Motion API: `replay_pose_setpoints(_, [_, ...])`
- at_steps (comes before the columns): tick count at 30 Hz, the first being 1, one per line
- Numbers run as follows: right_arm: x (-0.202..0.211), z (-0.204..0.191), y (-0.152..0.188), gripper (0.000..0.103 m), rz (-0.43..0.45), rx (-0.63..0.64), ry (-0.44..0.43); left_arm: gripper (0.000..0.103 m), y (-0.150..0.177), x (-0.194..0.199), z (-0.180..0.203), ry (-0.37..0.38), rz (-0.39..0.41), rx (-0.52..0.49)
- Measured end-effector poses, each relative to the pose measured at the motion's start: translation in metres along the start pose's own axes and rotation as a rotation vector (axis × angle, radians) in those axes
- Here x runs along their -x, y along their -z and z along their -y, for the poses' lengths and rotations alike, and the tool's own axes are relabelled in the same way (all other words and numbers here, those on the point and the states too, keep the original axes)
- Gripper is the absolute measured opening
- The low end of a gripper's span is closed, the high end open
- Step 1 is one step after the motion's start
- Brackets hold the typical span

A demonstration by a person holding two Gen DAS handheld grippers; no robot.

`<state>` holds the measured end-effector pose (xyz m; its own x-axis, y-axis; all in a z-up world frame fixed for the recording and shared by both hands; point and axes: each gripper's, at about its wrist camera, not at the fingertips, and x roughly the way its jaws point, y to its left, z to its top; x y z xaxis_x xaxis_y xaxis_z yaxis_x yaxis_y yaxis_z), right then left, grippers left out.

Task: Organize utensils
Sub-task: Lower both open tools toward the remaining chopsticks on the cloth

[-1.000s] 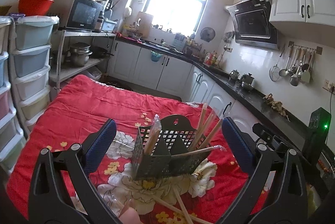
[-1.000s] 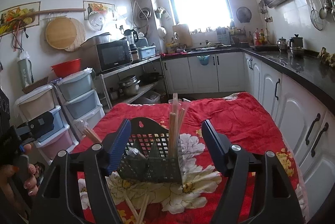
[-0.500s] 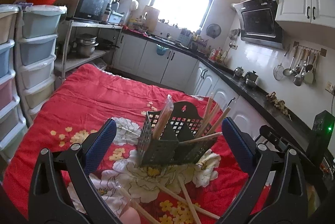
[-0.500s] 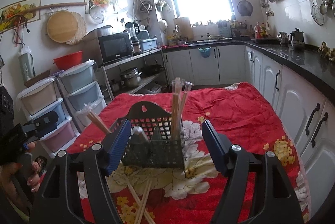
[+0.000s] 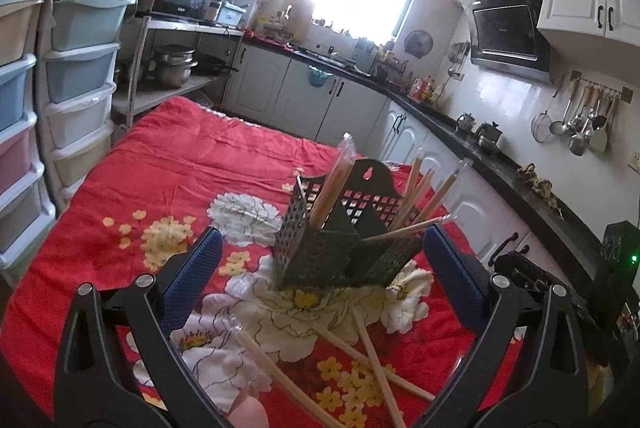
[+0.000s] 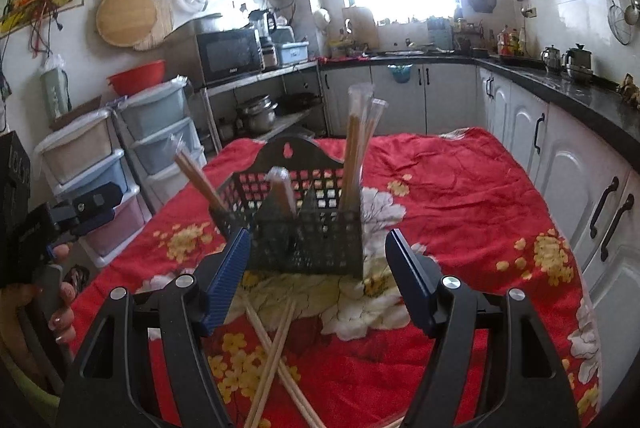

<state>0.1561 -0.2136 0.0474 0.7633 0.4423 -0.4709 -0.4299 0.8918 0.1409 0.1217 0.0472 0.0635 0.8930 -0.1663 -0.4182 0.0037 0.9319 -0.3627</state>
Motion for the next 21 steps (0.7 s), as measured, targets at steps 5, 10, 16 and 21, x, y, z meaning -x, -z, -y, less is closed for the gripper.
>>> replay_pose_setpoints(5, [-0.009, -0.004, 0.009, 0.068, -0.039, 0.008, -0.009, 0.092, 0.011, -0.004, -0.009, -0.015, -0.034, 0.011])
replay_pose_setpoints(10, [-0.016, -0.012, 0.015, 0.068, -0.068, 0.027, -0.020, 0.092, 0.020, -0.011, -0.016, -0.028, -0.072, 0.027])
replay_pose_setpoints(16, [-0.022, -0.023, 0.021, 0.068, -0.096, 0.052, -0.041, 0.093, 0.031, -0.015, -0.022, -0.044, -0.104, 0.033])
replay_pose_setpoints(21, [-0.029, -0.032, 0.027, 0.068, -0.131, 0.076, -0.058, 0.093, 0.039, -0.018, -0.025, -0.051, -0.135, 0.031])
